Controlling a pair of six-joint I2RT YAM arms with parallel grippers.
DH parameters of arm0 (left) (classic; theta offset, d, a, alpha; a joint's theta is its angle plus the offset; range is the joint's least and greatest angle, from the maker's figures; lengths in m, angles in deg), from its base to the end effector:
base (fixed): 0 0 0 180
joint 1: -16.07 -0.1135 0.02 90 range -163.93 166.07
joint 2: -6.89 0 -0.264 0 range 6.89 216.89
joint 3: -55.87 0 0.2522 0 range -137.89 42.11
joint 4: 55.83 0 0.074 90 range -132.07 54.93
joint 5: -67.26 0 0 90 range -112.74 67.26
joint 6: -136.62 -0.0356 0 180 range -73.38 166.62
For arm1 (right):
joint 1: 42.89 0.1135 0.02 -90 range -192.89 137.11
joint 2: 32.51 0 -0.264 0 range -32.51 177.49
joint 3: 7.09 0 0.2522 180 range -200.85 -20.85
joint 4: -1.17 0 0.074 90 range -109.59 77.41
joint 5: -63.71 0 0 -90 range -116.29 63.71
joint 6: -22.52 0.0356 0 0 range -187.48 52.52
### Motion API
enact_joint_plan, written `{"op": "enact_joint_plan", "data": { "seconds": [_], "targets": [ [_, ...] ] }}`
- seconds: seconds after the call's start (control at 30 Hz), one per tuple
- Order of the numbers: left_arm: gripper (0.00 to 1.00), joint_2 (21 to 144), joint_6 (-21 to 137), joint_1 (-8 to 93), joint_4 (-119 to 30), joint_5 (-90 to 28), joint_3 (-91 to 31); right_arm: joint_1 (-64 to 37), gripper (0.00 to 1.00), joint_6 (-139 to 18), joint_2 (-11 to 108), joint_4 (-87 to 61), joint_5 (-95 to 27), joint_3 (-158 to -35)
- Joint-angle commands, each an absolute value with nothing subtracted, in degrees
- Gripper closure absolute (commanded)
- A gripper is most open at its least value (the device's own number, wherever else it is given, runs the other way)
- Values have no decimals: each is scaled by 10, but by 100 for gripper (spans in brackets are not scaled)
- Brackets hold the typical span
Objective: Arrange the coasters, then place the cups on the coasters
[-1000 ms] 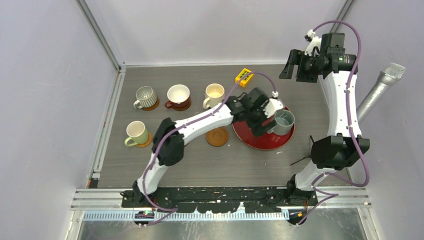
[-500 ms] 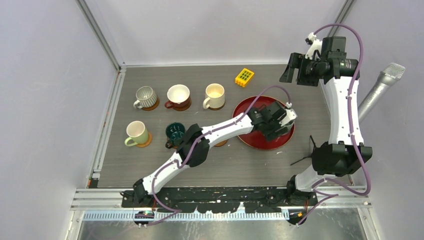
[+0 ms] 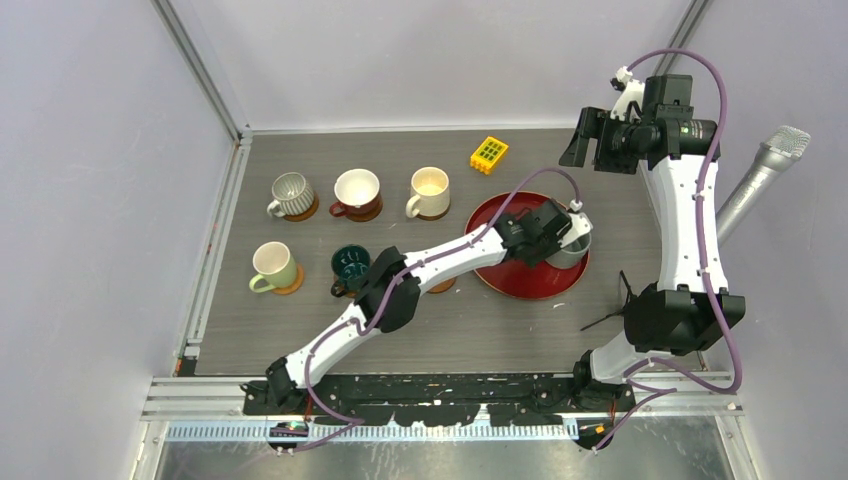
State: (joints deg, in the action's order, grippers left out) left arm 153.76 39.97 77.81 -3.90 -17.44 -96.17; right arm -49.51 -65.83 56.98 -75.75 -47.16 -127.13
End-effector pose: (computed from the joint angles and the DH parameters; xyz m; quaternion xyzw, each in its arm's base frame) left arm 0.2715 -0.4981 0.2008 0.5078 0.7777 -0.1321 0.3462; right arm 0.3083 -0.0230 0.4280 -0.0013 0.9155 0.1521 0.3724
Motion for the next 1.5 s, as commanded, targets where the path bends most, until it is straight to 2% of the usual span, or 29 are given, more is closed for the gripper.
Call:
{"op": "enact_joint_plan", "data": {
  "seconds": [0.0,0.1,0.6,0.63,0.7,0.77,1.07,1.47],
  "targets": [
    [91,1511,391,768,-63,-147,-968,-498,17,-663,552,-754,-474,-1276],
    [100,1484,391,765,-72,-138,-929,-497,16,-663,554,-755,-476,-1278],
    [100,1344,397,746,-86,-151,-725,-497,16,-663,560,-756,-484,-1275],
    [99,1339,398,746,-83,-164,-716,-498,17,-664,560,-756,-485,-1275],
    [87,1336,403,746,-72,-183,-710,-498,16,-662,562,-756,-487,-1276],
    [82,1343,414,745,-56,-188,-721,-498,16,-659,563,-755,-489,-1276],
    [54,1416,444,745,8,-187,-840,-498,16,-655,561,-756,-491,-1272],
    [48,1450,450,744,39,-184,-867,-498,17,-660,555,-759,-485,-1270]
  ]
}}
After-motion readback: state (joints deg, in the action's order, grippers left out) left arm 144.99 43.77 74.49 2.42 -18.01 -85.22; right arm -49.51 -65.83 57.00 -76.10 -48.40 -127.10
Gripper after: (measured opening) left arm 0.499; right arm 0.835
